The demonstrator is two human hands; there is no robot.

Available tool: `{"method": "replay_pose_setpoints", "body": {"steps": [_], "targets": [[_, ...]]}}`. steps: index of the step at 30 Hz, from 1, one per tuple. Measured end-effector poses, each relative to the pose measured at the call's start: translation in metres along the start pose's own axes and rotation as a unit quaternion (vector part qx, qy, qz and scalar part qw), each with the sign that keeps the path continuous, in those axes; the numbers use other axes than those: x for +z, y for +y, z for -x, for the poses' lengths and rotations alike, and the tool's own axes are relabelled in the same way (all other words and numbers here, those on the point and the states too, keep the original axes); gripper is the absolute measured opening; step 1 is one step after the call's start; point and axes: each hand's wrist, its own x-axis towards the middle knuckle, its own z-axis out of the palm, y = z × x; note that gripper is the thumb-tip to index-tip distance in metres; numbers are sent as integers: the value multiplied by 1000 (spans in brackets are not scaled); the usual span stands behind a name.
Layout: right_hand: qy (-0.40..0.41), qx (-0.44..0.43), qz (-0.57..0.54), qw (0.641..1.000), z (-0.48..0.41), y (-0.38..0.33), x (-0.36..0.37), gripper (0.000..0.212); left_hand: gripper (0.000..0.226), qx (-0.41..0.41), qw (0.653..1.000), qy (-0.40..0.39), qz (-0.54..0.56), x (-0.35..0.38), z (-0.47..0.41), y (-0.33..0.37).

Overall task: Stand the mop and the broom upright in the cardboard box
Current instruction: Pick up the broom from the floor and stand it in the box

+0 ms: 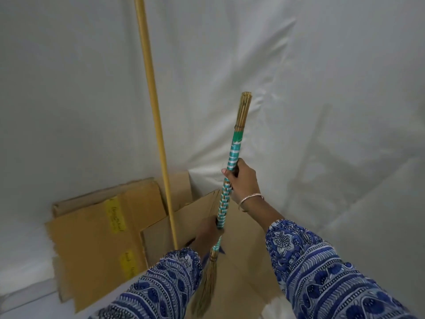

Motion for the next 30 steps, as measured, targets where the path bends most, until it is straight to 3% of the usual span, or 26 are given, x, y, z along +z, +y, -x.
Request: {"method": "replay_pose_setpoints", "body": {"steps": [5,10,15,21,30], "targets": [[-29,13,5,999,-79,63,-11,21,23,-42,999,-6,18,47,-91,14],[-80,3,0,997,-163,142,4,11,17,-104,993,-2,54,98,-188,-2],[-121,-18,-13,992,-228,210,39,18,29,-171,982,50,68,132,-264,-22],[-226,-82,1,971,-287,270,92,22,34,-240,961,118,76,158,-341,-50],[-192,-76,-38,978,-334,315,136,16,28,-261,948,161,87,171,-412,-83]]}}
